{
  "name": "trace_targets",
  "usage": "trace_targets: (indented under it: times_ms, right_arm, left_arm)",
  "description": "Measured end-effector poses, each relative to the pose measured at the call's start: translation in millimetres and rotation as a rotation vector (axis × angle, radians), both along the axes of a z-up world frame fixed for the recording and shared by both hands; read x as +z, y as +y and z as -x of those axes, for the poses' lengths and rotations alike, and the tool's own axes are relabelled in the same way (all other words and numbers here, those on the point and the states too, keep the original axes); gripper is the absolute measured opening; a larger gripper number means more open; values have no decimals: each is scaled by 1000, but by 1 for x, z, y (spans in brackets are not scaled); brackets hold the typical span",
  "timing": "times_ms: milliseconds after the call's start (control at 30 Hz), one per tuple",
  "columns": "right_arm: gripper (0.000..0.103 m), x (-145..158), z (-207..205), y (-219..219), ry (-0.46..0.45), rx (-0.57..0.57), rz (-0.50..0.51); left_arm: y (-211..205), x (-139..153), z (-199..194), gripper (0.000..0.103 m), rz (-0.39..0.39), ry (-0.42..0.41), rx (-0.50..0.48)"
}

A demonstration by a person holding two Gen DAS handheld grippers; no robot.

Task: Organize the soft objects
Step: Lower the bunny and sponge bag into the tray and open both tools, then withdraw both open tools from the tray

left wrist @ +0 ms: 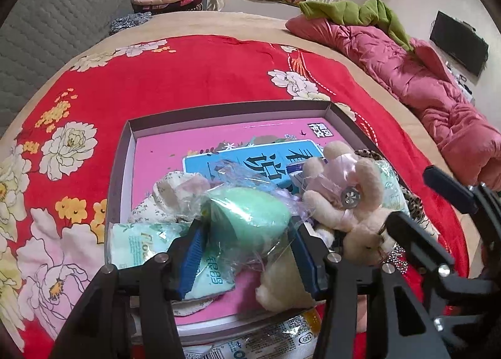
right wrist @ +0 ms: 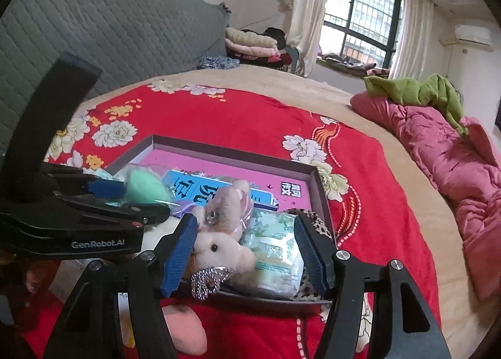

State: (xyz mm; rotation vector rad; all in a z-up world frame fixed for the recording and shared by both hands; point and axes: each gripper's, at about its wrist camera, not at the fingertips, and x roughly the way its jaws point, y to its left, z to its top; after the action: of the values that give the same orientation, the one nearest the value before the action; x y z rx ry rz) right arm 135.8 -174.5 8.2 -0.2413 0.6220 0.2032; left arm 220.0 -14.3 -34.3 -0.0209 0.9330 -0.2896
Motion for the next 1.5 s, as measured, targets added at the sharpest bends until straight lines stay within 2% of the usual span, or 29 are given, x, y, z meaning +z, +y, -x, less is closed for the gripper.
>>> trace_targets:
  times_ms: [667,1200,1500]
  right_arm:
    - [67,10,7,-15,-3,-53,-19]
    - [68,16,11,-16,-14,-70,-12]
    - [72,23,13,-20,-31,-87,-10]
  left_arm:
    - [16,7,2,59,138,65,-34]
    - [26,14,11,60,144,46,-27]
    - [33,26,20,60,160,5,-15]
